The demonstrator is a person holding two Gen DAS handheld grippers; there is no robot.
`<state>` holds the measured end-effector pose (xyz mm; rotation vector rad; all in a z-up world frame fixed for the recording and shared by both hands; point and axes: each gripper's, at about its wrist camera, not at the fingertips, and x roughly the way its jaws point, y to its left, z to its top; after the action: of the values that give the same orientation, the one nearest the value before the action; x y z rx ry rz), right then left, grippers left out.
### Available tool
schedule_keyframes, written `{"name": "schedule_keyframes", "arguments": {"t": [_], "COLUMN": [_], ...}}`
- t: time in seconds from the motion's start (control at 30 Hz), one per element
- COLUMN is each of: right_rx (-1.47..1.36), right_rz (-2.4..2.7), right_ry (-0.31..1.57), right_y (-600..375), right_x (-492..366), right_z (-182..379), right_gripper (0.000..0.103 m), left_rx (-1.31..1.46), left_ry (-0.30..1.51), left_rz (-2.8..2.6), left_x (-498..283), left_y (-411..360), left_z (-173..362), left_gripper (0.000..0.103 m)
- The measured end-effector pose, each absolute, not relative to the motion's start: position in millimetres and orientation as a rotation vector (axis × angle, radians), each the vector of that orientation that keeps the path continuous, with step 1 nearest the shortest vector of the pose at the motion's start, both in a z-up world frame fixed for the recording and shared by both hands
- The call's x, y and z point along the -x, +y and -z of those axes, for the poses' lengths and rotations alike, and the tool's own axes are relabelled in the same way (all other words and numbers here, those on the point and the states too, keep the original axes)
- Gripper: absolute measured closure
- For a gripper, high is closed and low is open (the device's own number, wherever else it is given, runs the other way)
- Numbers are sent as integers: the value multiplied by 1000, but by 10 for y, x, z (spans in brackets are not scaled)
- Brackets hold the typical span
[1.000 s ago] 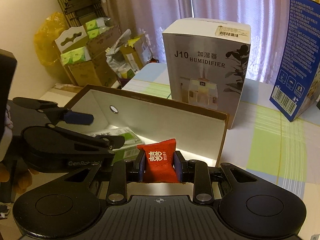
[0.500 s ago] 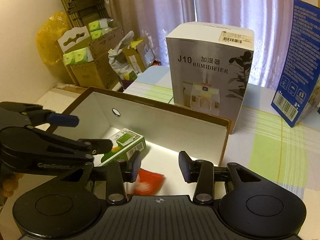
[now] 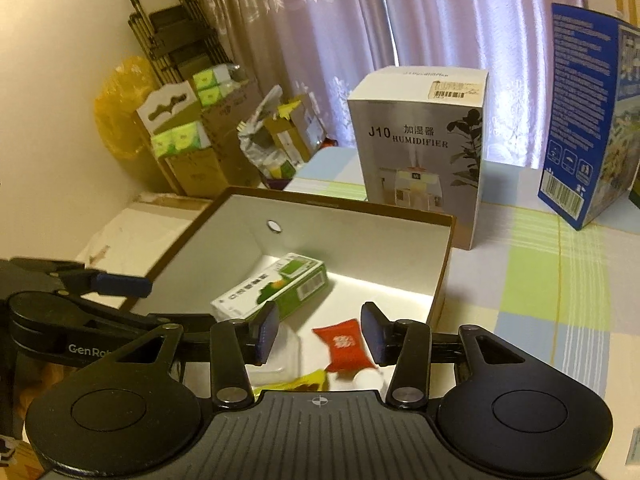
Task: Organize objects
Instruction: 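Open both grippers to drop the medicine box and red packet into the box, then withdraw both open grippers from the box toward the remaining table items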
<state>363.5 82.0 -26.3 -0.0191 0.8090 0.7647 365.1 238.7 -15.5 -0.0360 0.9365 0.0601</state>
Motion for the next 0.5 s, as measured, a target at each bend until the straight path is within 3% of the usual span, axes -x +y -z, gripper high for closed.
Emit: {"name": "schedule_keyframes", "arguments": {"t": [0.17, 0.5], "right_rx": [-17, -48], "right_rz": [-774, -783], "right_ry": [808, 807], "right_y": [678, 444], "right_x": [-3410, -2953], "right_z": [172, 9], "right_gripper": [57, 39], "left_rx": [72, 89], "left_ry": [932, 929], "left_rz": [-86, -93], "left_x": [-3319, -2774], "left_y": [2347, 2139], "left_z": [27, -153], "left_gripper": [15, 11]}}
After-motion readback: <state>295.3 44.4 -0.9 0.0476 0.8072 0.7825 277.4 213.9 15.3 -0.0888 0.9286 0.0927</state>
